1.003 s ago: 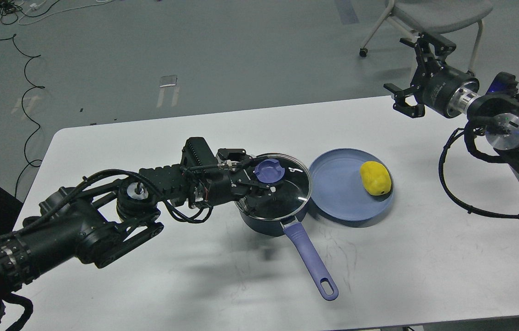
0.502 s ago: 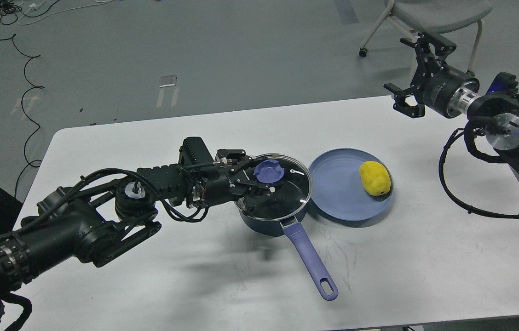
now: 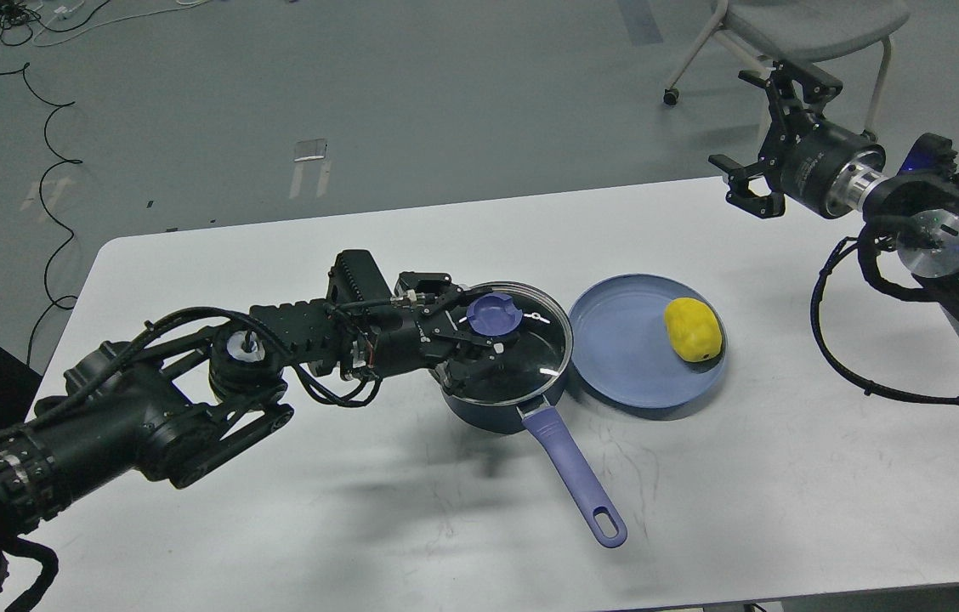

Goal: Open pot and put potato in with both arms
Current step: 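Lift the glass lid off the saucepan with the left gripper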

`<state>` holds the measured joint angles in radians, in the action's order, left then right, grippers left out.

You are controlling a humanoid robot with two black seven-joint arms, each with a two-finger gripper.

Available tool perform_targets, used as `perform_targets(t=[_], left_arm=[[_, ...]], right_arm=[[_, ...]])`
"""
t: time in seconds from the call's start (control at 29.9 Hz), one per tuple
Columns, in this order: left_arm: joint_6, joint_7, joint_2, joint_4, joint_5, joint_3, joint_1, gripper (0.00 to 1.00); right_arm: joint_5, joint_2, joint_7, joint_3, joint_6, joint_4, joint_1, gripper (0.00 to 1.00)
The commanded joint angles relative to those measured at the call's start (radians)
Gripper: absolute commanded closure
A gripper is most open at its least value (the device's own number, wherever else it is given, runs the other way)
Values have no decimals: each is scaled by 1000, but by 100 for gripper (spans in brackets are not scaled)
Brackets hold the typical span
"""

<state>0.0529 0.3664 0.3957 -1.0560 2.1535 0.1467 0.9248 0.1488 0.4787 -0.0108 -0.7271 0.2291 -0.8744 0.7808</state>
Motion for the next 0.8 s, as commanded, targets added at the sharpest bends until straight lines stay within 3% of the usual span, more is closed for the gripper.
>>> perform_targets(t=[0.0, 0.23, 0.5, 0.77], left_arm=[[1, 3, -3, -1, -32, 2, 28, 94], [-1, 9, 9, -7, -87, 1, 71, 93], [-1, 51, 49, -26, -95, 4, 80, 95], [1, 57, 123, -16, -264, 1, 175, 97]], right_arm=[[0, -2, 0, 0, 1, 0, 0, 0], [0, -2, 0, 3, 1, 0, 0, 0], [0, -2, 0, 5, 2, 0, 0, 0], [0, -5, 0, 6, 2, 0, 2, 0]])
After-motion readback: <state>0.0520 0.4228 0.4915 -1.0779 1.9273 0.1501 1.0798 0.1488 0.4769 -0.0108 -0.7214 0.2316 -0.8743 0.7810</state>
